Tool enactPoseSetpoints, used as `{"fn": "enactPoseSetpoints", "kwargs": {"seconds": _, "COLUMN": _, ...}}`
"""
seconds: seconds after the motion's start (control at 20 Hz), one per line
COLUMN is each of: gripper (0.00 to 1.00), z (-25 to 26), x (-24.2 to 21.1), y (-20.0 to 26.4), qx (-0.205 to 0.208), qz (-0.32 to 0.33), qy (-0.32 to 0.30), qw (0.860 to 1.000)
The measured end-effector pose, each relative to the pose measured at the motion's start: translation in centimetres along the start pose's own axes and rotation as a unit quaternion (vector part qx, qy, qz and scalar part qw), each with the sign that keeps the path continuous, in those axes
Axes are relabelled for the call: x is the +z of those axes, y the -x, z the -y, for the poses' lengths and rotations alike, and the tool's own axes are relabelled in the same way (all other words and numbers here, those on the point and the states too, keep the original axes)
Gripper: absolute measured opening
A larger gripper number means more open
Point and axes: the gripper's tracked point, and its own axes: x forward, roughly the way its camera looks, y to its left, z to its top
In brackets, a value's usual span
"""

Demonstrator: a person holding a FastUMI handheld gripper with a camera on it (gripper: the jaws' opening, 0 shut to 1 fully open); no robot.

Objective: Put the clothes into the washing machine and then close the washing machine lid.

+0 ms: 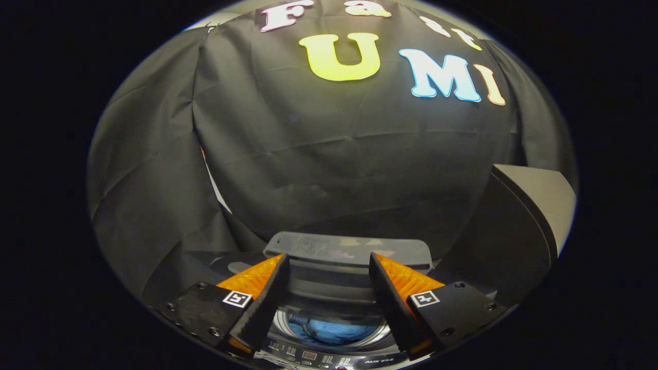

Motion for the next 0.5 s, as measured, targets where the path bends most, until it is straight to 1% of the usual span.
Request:
{"fn": "enactPoseSetpoints", "kwargs": {"seconds": 0.15, "gripper": 0.96, "z": 0.1, "x": -3.0, "y": 0.5, "qx": -0.001, "qz": -0.001, "qy": 0.014, "qw": 1.0}}
{"fn": "enactPoseSetpoints", "kwargs": {"seconds": 0.25, "gripper": 0.96, "z": -0.3, "x": -4.6, "y": 1.3, "qx": 0.008, "qz": -0.008, "qy": 0.027, "qw": 1.0}}
{"fn": "enactPoseSetpoints", "kwargs": {"seconds": 0.5, "gripper": 0.96, "z": -1.3, "x": -6.1, "y": 4.1, "qx": 0.038, "qz": 0.006, "qy": 0.055, "qw": 0.998}}
